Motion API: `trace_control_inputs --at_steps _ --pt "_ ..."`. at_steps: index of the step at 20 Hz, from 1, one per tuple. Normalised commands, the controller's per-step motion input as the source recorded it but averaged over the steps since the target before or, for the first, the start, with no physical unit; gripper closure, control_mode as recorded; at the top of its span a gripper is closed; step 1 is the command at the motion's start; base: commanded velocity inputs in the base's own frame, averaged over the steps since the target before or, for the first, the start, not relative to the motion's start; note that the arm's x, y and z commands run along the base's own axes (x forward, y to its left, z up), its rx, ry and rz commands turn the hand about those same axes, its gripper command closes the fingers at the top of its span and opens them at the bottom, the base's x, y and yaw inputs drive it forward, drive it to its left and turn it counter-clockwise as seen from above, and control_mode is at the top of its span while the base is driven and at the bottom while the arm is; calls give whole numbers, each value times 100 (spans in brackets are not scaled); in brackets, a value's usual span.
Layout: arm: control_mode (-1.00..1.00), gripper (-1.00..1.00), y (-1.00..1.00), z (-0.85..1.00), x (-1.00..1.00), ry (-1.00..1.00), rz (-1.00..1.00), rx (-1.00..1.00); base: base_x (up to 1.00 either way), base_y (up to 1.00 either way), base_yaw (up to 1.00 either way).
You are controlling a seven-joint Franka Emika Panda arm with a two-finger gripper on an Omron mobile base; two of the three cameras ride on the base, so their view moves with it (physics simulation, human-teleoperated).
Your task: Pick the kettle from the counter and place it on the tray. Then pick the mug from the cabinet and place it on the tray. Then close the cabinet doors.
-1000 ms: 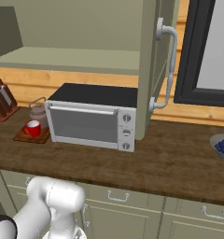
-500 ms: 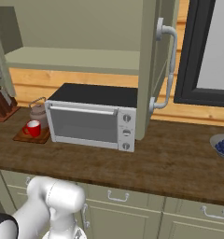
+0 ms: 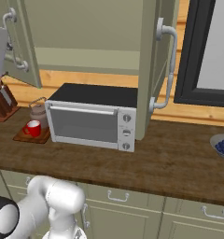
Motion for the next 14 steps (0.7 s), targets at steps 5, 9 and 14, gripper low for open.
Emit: trace_control_inputs --at_steps 5,9,14 --pt "-100 -100 -38 -21 89 13 -7 0 0 0 0" --pt "-100 -100 -27 -35 82 3 0 0 0 0 0" --pt "-100 -100 -11 -28 63 0 1 4 0 0 0"
